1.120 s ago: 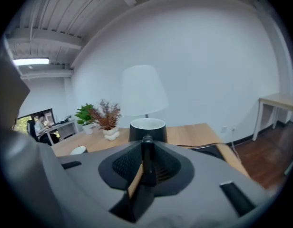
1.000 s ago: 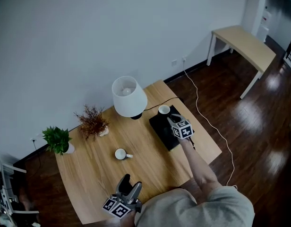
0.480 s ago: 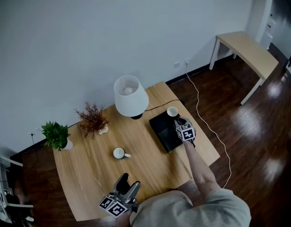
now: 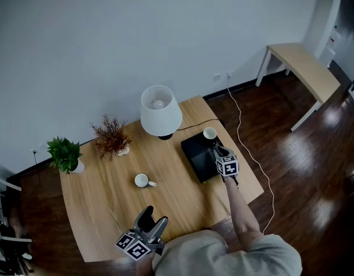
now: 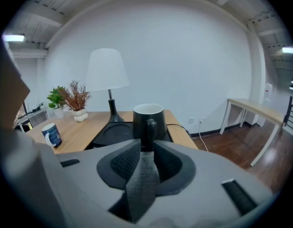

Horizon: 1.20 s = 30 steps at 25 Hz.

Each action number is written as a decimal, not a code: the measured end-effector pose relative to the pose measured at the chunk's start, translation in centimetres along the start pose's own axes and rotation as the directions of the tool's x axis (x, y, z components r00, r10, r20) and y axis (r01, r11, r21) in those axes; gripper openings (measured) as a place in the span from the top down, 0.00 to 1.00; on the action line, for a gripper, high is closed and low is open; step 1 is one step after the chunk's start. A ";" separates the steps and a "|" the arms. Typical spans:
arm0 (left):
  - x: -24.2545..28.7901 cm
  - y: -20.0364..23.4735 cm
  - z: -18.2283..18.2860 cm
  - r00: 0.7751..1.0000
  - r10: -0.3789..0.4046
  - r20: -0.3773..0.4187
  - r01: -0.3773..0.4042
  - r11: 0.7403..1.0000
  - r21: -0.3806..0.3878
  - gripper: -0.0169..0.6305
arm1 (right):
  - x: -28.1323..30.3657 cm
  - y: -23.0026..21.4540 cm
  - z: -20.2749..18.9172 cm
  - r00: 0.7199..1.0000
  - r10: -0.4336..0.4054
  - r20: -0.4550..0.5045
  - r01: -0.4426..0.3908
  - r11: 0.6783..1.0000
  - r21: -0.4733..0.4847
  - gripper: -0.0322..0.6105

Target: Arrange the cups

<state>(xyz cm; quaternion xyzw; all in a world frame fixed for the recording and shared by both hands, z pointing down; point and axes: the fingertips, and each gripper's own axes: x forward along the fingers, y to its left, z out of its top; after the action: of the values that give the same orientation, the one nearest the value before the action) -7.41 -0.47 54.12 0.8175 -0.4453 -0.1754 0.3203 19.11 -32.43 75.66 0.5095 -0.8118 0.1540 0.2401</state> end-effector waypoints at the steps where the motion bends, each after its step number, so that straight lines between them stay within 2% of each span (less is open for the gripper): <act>1: 0.0 0.1 0.0 1.000 0.002 0.001 -0.002 1.000 -0.003 0.39 | -0.8 0.8 -0.1 1.000 0.013 0.013 -0.013 1.000 0.005 0.79; 4: -0.1 0.2 0.1 1.000 0.006 0.008 -0.006 1.000 -0.007 0.39 | -2.9 4.7 0.2 0.994 0.094 0.063 -0.093 0.995 -0.025 0.80; 7: -0.1 0.2 0.1 1.000 0.004 0.015 -0.003 1.000 -0.011 0.39 | -4.3 10.1 0.0 0.974 0.218 0.067 -0.210 0.972 -0.107 0.80; 11: 0.2 0.1 0.2 1.000 -0.003 0.024 0.003 1.000 -0.013 0.39 | -5.2 18.5 -1.2 0.923 0.385 -0.009 -0.376 0.894 -0.243 0.79; 14: -0.4 0.3 0.6 0.999 0.006 0.044 -0.005 1.000 -0.017 0.39 | -5.4 23.9 -2.6 0.882 0.465 -0.080 -0.466 0.833 -0.299 0.79; 17: -1.0 0.6 1.0 0.997 0.018 0.069 -0.016 1.000 -0.019 0.39 | -5.1 27.6 -3.4 0.855 0.501 -0.135 -0.514 0.786 -0.343 0.79; 18: -1.3 0.7 1.1 0.997 0.021 0.076 -0.020 1.000 -0.019 0.39 | -4.9 28.8 -3.6 0.848 0.510 -0.148 -0.527 0.773 -0.353 0.68; 21: -1.9 1.1 1.5 0.995 0.032 0.095 -0.030 0.999 -0.019 0.39 | -4.1 32.1 -4.3 0.818 0.542 -0.193 -0.572 0.729 -0.376 0.52; 24: -2.4 1.3 1.7 0.993 0.044 0.113 -0.042 0.999 -0.019 0.39 | -3.1 35.1 -4.7 0.789 0.565 -0.243 -0.610 0.670 -0.423 0.52; 27: -2.8 1.5 2.0 0.991 0.049 0.126 -0.048 0.999 -0.015 0.39 | -1.6 37.5 -4.7 0.772 0.567 -0.287 -0.629 0.613 -0.478 0.53; 29: -3.0 1.5 2.2 0.990 0.052 0.133 -0.050 0.999 -0.015 0.39 | -0.3 38.6 -4.9 0.766 0.557 -0.322 -0.637 0.587 -0.499 0.60; 30: -3.1 1.5 2.2 0.989 0.054 0.136 -0.052 0.999 -0.015 0.39 | 0.3 39.0 -5.1 0.764 0.547 -0.343 -0.641 0.579 -0.504 0.60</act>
<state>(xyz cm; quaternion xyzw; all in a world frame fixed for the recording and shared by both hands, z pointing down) -11.31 0.72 53.52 0.7897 -0.4867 -0.2250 0.2981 -14.97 -13.27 79.87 0.0920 -0.9199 0.0009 0.3813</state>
